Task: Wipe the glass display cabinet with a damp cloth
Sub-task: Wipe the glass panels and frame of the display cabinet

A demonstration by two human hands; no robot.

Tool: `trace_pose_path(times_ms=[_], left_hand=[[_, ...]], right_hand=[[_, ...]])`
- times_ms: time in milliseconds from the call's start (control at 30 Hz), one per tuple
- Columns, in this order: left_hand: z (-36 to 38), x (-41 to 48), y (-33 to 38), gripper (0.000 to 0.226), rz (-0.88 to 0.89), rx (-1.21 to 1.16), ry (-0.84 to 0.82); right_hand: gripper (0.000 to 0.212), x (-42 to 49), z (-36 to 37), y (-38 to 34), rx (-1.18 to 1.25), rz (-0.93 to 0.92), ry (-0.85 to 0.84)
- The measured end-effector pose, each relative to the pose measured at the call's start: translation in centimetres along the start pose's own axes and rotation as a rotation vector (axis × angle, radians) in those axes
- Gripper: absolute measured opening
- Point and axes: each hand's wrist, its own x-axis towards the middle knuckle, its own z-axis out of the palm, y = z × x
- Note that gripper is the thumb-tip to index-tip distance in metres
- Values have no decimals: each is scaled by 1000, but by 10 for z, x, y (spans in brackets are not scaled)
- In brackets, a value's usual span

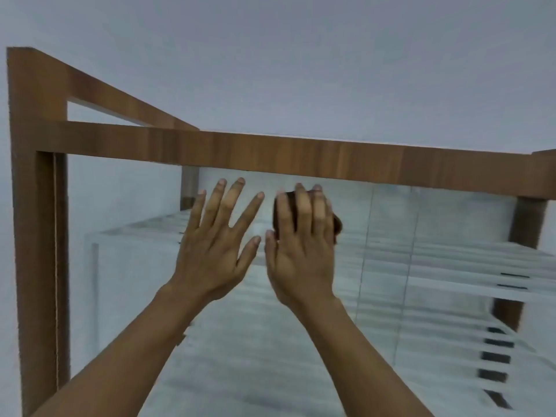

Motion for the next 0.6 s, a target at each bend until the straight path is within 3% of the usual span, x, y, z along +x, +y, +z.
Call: trace_pose_path(times_ms=[67, 133, 200, 300, 333, 367, 400, 467, 533, 567, 600], left_hand=[[1, -14, -43, 62, -72, -55, 34], [3, -27, -88, 62, -86, -82, 34], [10, -38, -122, 62, -31, -90, 16], [20, -40, -135, 61, 52, -124, 28], [23, -39, -132, 61, 49, -142, 35], [25, -39, -129, 61, 25, -170, 45], [27, -39, -127, 61, -6, -206, 62], [31, -41, -126, 61, -21, -257, 97], [31, -41, -128, 61, -8, -264, 109], [31, -41, -130, 61, -2, -251, 105], [31, -41, -129, 62, -4, -237, 99]], right_hand=[[54, -6, 20, -45, 26, -229, -134], [52, -11, 24, -41, -60, -303, -146], [49, -16, 13, -4, -152, -46, -6], [53, 9, -1, 22, -147, 665, 290], [56, 23, 7, 2, -124, 803, 354], [59, 33, 22, -28, -106, 804, 354], [61, 36, 39, -63, -91, 689, 298], [59, 21, 66, -122, -73, 180, 56], [55, -3, 70, -121, -102, -209, -128], [54, -11, 64, -98, -113, -238, -114], [53, -18, 54, -74, -122, -150, -61]])
